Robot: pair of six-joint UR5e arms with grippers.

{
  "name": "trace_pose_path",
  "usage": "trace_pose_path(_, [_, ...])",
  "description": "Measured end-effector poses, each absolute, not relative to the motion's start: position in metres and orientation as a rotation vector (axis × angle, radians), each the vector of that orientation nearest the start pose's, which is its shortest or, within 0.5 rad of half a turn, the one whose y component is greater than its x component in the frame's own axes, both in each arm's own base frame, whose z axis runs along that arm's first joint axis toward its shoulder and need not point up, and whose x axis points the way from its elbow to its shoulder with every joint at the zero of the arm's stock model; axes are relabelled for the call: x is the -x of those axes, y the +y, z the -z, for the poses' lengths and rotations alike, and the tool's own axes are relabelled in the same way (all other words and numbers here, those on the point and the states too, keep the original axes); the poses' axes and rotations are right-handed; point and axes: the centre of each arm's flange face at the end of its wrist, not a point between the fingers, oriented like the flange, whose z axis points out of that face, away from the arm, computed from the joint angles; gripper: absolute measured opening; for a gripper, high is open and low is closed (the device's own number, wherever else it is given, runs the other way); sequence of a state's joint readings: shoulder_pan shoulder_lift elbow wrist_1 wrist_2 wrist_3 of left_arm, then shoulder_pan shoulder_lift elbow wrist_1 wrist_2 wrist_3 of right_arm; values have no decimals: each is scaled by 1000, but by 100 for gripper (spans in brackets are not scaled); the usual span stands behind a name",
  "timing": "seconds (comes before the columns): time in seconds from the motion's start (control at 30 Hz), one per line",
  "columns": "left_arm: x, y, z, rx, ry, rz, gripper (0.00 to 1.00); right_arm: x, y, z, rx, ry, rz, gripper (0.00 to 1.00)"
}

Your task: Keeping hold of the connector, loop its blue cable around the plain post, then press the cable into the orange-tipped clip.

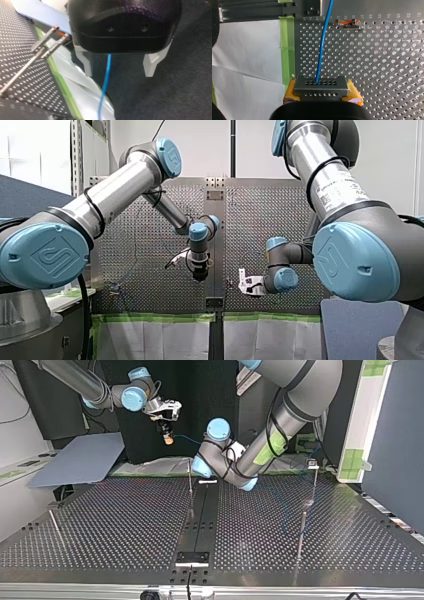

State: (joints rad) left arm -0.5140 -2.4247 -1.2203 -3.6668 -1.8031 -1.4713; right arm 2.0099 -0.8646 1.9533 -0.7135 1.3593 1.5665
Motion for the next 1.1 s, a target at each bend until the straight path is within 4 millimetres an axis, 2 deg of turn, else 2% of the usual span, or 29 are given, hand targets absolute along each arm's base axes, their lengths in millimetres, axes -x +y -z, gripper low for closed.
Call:
trace_pose_path(0.23, [-502, -414, -123, -654, 2430, -62, 100, -358, -397, -10, 2687, 1435, 1917, 0])
trace_pose_path(0.57, [-514, -400, -122, -576, 2436, -96, 100, -359, -396, -10, 2688, 1432, 1914, 0])
trace_pose_path(0.7, [-515, -399, -113, -592, 2463, -109, 100, -359, -396, -10, 2688, 1431, 1914, 0])
trace_pose_path(0.87, [-512, -410, -93, -645, 2483, -74, 100, -359, -396, -10, 2691, 1431, 1914, 0])
trace_pose_path(1.1, [-515, -413, -81, -643, 2480, -29, 100, -359, -396, -10, 2693, 1431, 1915, 0])
